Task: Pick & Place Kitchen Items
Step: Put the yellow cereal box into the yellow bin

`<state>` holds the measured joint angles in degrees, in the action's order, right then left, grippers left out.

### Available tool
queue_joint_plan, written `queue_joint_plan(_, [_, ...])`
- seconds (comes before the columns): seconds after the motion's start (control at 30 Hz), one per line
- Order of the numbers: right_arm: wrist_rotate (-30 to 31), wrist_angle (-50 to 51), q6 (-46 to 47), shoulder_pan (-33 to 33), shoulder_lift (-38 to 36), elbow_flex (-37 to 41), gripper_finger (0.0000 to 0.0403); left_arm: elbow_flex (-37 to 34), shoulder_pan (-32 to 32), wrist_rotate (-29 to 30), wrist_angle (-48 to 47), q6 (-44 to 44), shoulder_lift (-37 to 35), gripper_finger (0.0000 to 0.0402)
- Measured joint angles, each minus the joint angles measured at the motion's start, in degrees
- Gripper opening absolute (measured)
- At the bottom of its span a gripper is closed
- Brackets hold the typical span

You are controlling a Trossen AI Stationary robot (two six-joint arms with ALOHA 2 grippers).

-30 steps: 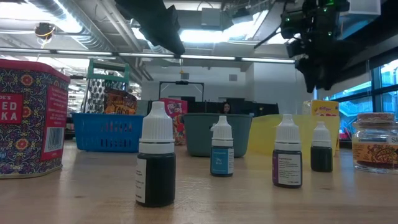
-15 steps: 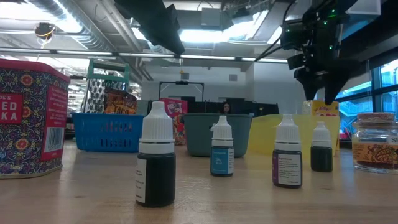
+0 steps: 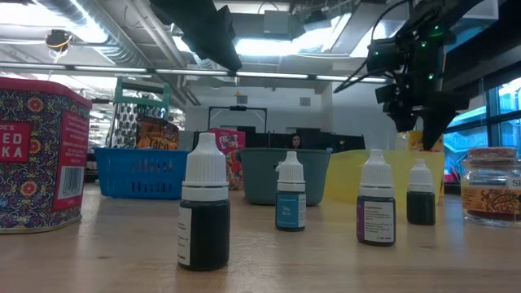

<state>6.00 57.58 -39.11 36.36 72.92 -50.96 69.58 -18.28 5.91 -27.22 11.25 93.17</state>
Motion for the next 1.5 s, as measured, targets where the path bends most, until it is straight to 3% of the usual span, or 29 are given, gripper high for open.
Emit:
queue_joint_plan(0.53, [-3.4, -0.2, -0.4, 1.5, 0.0, 0.0, 0.0388, 0.0, 0.0, 0.0, 0.0, 0.0, 0.0, 0.0132])
queue_joint_plan(1.5, [-3.7, -1.0, 2.5, 1.5, -0.1, 0.0, 0.0191, 0.0, 0.0, 0.0, 0.0, 0.2, 0.0, 0.0132])
